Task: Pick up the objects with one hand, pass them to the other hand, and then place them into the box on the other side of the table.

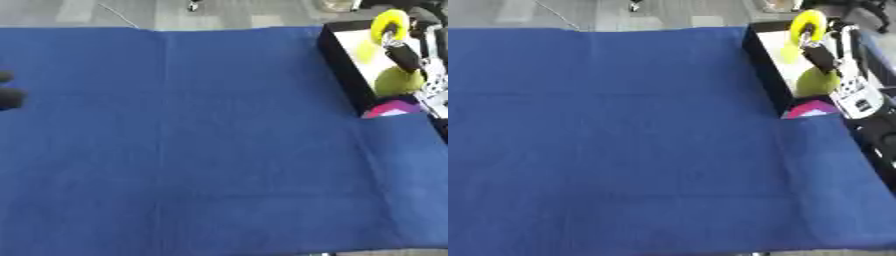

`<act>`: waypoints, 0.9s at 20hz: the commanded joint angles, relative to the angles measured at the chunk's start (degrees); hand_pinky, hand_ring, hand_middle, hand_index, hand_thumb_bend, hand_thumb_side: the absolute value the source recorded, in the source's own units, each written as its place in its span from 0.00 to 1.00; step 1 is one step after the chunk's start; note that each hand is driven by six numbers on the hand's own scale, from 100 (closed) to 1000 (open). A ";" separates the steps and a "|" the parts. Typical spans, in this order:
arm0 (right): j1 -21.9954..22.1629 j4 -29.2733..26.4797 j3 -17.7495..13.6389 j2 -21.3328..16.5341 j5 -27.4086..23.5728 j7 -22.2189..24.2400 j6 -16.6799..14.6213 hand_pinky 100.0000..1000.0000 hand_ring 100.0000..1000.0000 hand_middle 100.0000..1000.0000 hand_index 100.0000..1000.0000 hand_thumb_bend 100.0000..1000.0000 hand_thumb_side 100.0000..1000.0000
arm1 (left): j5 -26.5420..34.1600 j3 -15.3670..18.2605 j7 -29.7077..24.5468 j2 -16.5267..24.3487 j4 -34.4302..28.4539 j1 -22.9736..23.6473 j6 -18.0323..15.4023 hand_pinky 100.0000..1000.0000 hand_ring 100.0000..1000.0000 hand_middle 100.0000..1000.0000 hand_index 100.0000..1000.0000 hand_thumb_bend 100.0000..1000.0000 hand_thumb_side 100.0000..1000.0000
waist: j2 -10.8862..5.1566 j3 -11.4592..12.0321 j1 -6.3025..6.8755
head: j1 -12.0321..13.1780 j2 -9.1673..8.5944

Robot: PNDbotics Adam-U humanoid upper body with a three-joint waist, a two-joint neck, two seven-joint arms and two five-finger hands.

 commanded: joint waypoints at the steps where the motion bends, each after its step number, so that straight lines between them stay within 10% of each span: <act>1: -0.63 2.80 -0.38 -2.56 1.03 -0.70 -0.55 0.82 0.84 0.47 0.31 0.00 0.41 | -0.07 0.60 0.36 0.77 -1.09 -0.25 -0.20 0.75 0.65 0.69 0.87 0.07 1.00 | -1.08 0.07 0.05 | -0.66 -0.34; 6: -0.70 3.80 -0.28 -2.38 2.30 -0.79 -1.03 0.83 0.86 0.49 0.45 0.00 0.41 | -0.09 0.52 0.27 0.66 -0.96 -0.02 -0.38 0.75 0.65 0.69 0.87 0.07 1.00 | -1.05 0.14 -0.06 | -0.95 -0.32; 11: -0.48 4.10 0.28 -2.21 3.04 4.47 -1.43 0.94 1.00 0.76 0.93 0.00 0.37 | -0.10 0.41 0.18 0.56 -0.93 0.15 -0.42 0.75 0.65 0.69 0.87 0.07 1.00 | -1.00 0.14 -0.10 | -1.17 -0.40; 18: -0.39 3.52 -0.70 -2.77 2.64 9.44 -3.57 0.96 1.00 0.84 0.95 0.00 0.37 | 0.00 0.27 -0.01 0.39 -0.78 0.31 -0.51 0.75 0.66 0.69 0.88 0.07 1.00 | -1.00 -0.07 -0.05 | -1.56 -0.37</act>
